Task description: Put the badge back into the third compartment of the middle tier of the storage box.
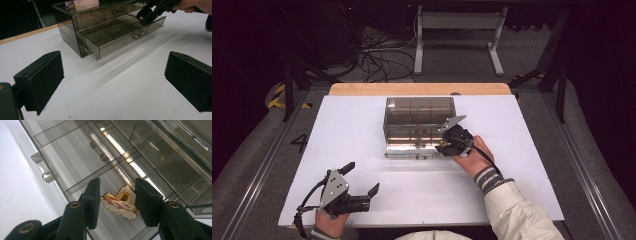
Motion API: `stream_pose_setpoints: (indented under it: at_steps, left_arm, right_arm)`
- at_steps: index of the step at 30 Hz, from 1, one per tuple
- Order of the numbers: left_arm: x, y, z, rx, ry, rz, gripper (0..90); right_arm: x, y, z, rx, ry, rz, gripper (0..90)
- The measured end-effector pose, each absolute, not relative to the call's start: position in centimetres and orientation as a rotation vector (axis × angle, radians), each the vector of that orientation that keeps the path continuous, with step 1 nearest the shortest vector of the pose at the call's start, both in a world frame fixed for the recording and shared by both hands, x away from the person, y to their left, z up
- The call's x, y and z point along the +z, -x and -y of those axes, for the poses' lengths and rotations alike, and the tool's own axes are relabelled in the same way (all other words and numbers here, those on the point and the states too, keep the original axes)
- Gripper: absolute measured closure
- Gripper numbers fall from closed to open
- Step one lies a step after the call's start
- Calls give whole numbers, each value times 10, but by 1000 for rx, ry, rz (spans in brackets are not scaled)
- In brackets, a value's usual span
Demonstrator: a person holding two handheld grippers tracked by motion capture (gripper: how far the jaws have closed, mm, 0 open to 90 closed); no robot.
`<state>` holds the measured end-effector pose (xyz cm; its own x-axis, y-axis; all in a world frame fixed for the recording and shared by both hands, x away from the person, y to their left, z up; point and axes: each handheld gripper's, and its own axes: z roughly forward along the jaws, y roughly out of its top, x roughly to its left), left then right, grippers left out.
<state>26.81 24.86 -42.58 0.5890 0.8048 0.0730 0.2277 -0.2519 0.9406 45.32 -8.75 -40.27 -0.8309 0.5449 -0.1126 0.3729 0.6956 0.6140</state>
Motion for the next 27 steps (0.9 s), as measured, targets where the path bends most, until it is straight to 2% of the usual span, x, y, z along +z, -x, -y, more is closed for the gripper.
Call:
stream_pose_setpoints:
  at_steps: [12,27]
  left_arm:
    - [-426,-269,-248,693,-1781,-846,29]
    - [-426,-269,-248,691,-1782,-845,29]
  right_arm:
    - [-400,-452,89,894,-725,-2627,541]
    - [-375,-429,86,1018,-620,-2572,583]
